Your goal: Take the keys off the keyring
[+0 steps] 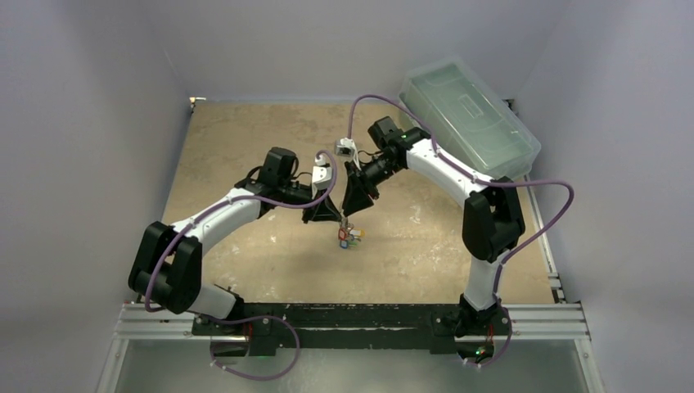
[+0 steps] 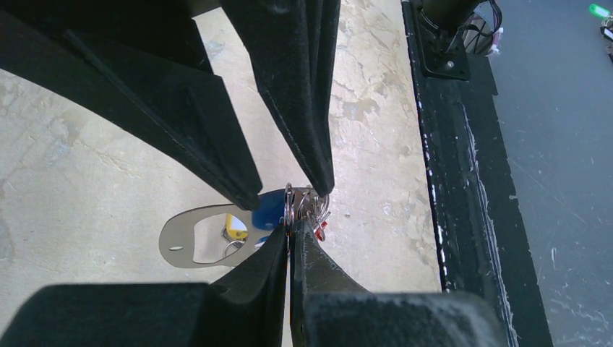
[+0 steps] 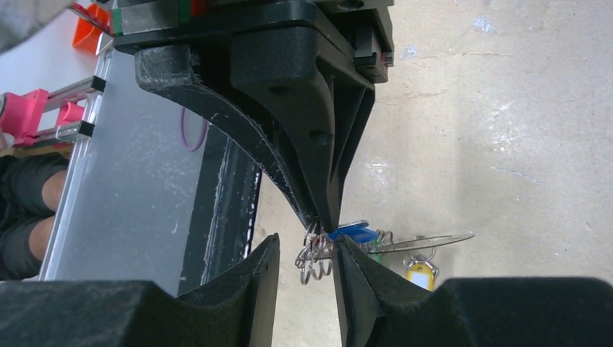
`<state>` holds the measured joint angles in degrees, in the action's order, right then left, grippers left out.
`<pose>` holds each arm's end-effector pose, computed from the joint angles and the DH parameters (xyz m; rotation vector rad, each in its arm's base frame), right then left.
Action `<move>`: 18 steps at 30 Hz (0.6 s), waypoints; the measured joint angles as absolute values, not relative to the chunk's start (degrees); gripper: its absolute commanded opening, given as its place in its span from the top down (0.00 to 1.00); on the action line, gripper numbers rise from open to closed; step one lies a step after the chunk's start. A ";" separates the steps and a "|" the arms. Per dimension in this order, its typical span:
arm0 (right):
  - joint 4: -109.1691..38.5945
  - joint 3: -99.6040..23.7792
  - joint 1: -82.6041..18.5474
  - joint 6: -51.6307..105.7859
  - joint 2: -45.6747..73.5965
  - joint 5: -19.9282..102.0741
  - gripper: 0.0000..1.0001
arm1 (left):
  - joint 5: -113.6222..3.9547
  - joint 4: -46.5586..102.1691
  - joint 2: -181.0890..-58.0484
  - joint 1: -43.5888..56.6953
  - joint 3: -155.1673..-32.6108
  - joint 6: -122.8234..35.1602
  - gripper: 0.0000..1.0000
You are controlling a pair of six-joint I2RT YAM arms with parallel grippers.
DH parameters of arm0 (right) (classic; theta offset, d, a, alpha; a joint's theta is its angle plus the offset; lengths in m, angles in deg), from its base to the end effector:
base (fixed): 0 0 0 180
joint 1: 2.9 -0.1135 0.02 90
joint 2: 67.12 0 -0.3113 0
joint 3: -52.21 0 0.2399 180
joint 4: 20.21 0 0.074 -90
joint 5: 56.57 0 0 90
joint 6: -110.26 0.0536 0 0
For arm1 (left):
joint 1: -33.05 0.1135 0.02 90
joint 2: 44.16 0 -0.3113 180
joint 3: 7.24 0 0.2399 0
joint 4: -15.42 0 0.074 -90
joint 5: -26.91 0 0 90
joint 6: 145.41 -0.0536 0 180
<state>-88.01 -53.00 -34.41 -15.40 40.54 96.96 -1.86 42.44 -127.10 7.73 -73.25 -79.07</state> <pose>0.3050 0.2433 0.3077 -1.5349 1.8463 1.4621 0.2358 -0.1635 0.2833 1.3330 1.6694 -1.2386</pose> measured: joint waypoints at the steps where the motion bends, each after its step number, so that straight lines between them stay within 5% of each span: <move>1: -88.23 -53.06 -34.50 -15.42 40.54 96.94 0.64 | -1.93 42.47 -127.14 7.69 -73.34 -79.09 1.00; 11: -89.63 -53.74 -36.18 -15.20 40.54 93.66 0.75 | -2.41 42.90 -127.56 7.16 -73.93 -79.25 1.00; 18: -89.67 -55.20 -36.24 -14.43 41.24 92.52 0.94 | -2.72 42.90 -127.65 6.94 -74.01 -79.27 1.00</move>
<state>-89.67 -55.20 -36.24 -14.43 41.24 92.52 -2.72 42.90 -127.65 6.94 -74.01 -79.27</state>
